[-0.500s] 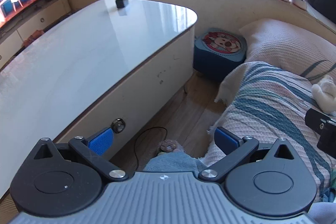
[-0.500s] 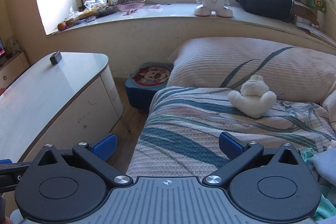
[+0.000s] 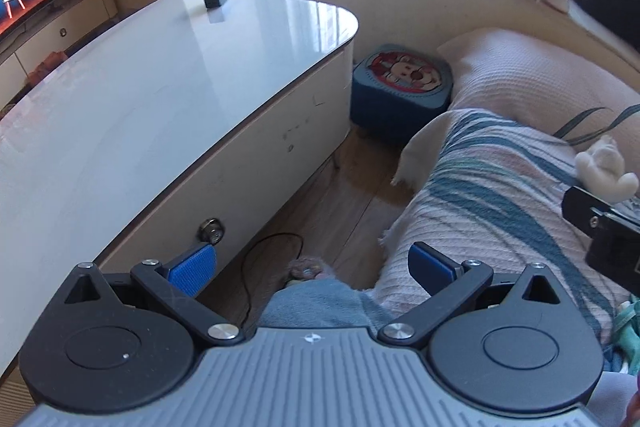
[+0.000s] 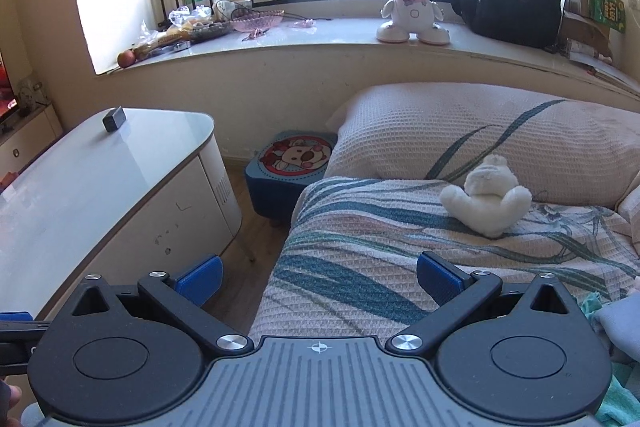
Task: Fold clothes
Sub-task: 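Move both tools toward the clothes pile on the bed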
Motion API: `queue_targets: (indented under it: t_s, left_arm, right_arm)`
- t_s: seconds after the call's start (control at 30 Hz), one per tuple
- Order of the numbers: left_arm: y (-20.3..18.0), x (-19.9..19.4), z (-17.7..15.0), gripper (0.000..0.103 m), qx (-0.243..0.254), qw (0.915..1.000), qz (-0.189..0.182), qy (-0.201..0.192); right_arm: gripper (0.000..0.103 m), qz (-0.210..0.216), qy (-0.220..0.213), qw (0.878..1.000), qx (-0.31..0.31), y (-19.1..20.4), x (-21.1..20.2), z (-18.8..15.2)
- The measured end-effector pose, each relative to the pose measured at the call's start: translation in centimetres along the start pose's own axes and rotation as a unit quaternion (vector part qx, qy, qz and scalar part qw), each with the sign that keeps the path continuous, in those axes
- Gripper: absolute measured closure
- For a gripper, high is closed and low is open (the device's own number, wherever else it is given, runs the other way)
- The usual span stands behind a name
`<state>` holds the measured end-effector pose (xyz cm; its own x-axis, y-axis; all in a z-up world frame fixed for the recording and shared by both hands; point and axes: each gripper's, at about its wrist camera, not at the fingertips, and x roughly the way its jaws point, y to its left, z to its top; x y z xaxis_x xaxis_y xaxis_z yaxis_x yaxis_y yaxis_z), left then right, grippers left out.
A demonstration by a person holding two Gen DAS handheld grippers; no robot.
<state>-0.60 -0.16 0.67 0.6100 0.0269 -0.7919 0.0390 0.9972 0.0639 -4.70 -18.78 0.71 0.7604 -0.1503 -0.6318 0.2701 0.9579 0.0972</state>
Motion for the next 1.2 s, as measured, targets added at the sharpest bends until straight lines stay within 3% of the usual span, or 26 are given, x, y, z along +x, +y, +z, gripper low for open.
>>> queue_targets:
  t_s: [0.1, 0.23, 0.37, 0.43, 0.57, 0.73, 0.87, 0.97, 1.2]
  left_arm:
    - [-0.1, -0.3, 0.1, 0.000, 0.002, 1.0000, -0.009, 0.000]
    - [0.3, 0.0, 0.0, 0.000, -0.006, 0.9986, -0.044, 0.030]
    - [-0.6, -0.6, -0.1, 0.000, 0.028, 0.9988, -0.020, 0.034]
    - [-0.9, -1.1, -0.2, 0.000, 0.038, 0.9987, -0.021, 0.026]
    - [-1.1, -2.8, -0.4, 0.000, 0.037, 0.9974, -0.060, -0.007]
    - [-1.9, -4.0, -0.5, 0.000, 0.047, 0.9951, -0.080, -0.034]
    - [-2.0, -3.1, -0.3, 0.000, 0.037, 0.9928, -0.113, -0.011]
    - [-2.8, -2.6, -0.1, 0.000, 0.042, 0.9940, -0.101, -0.007]
    - [-5.3, -2.7, -0.4, 0.000, 0.088, 0.9873, -0.132, 0.007]
  right_arm:
    - [0.000, -0.001, -0.001, 1.000, 0.003, -0.2, 0.0, 0.1]
    - [0.000, -0.002, -0.001, 1.000, 0.005, -0.2, 0.0, 0.2]
    - [0.000, 0.000, -0.006, 1.000, 0.009, -0.3, -0.1, 0.3]
    - [0.000, 0.001, -0.007, 1.000, 0.009, -0.4, -0.2, 0.3]
    - [0.000, -0.006, -0.013, 1.000, 0.008, -0.9, -0.7, 0.5]
    - [0.000, -0.088, -0.040, 0.995, -0.004, -3.2, -1.8, 0.5]
    - [0.000, -0.167, -0.033, 0.985, 0.009, -6.4, -2.4, 0.1]
    - [0.000, -0.211, -0.031, 0.977, 0.028, -8.9, -3.6, -0.9]
    - [0.000, -0.320, -0.044, 0.944, 0.073, -13.6, -6.8, -3.1]
